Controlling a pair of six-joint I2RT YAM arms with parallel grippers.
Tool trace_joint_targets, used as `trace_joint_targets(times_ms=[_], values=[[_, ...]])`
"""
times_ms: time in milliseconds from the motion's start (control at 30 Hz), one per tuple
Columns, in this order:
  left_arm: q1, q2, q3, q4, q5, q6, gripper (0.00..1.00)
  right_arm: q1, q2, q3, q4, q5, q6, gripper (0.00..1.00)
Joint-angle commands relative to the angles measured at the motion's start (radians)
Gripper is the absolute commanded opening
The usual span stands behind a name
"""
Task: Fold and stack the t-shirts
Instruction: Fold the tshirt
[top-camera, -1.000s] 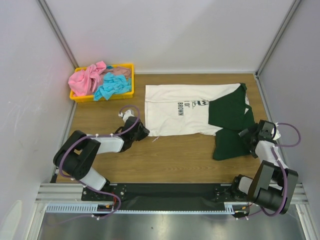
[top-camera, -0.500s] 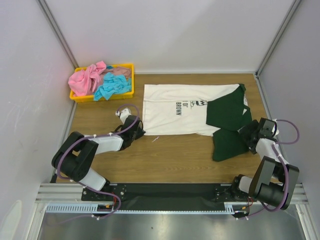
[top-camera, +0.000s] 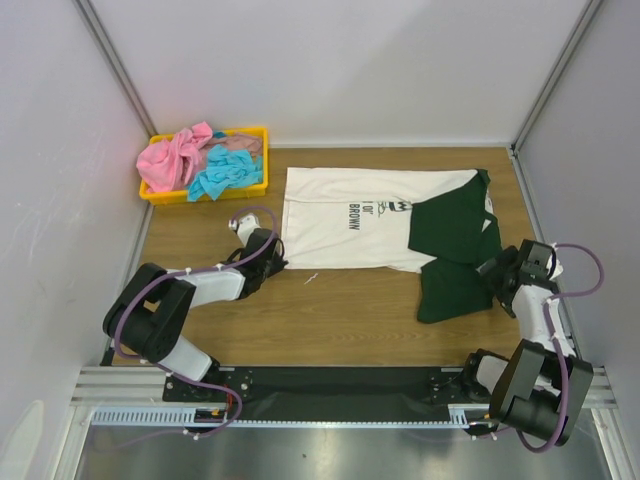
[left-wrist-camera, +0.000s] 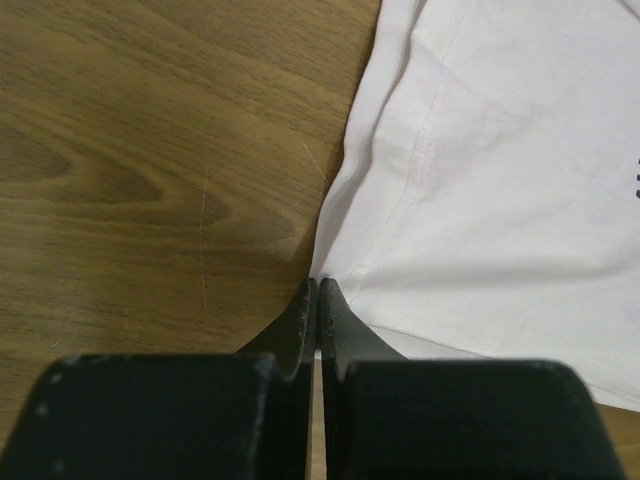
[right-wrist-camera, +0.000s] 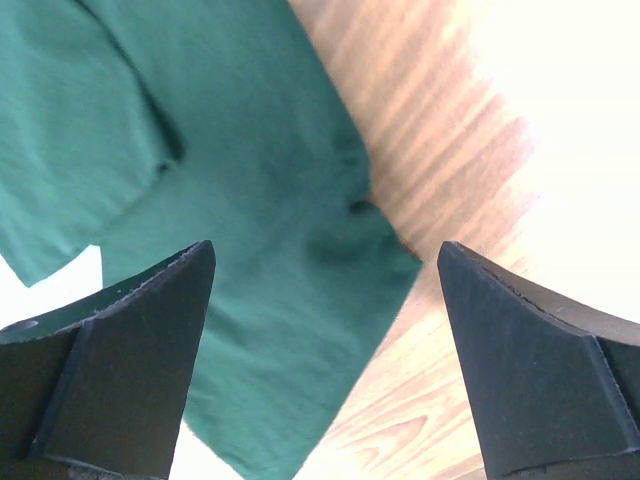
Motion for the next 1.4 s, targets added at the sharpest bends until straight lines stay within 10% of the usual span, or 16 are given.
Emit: trace_joint_targets(times_ms=[0, 400, 1033, 1267, 1367], values=[[0.012, -0.022, 0.025, 0.015, -0.020, 0.031, 0.00, -0.003, 0.018, -0.043, 0.013, -0.031, -0.032, 0.99], [0.018, -0.036, 0.007, 0.032, -0.021, 0.027, 0.01, -0.003, 0.169, -0.048, 0.096, -0.164, -0.038, 0.95], [0.040, -0.054, -0.002, 0.040, -0.001, 0.031, 0.01, -0.003, 0.089, -0.005, 0.016, -0.194, -0.050, 0.00], [0.040, -0.057, 0.016, 0.020, 0.003, 0.044, 0.01, -0.003, 0.095, 0.029, -0.010, -0.178, -0.058, 0.01], [0.040, -0.063, 0.027, 0.010, 0.015, 0.059, 0.01, -0.003, 0.094, 0.024, -0.016, -0.172, -0.073, 0.17]])
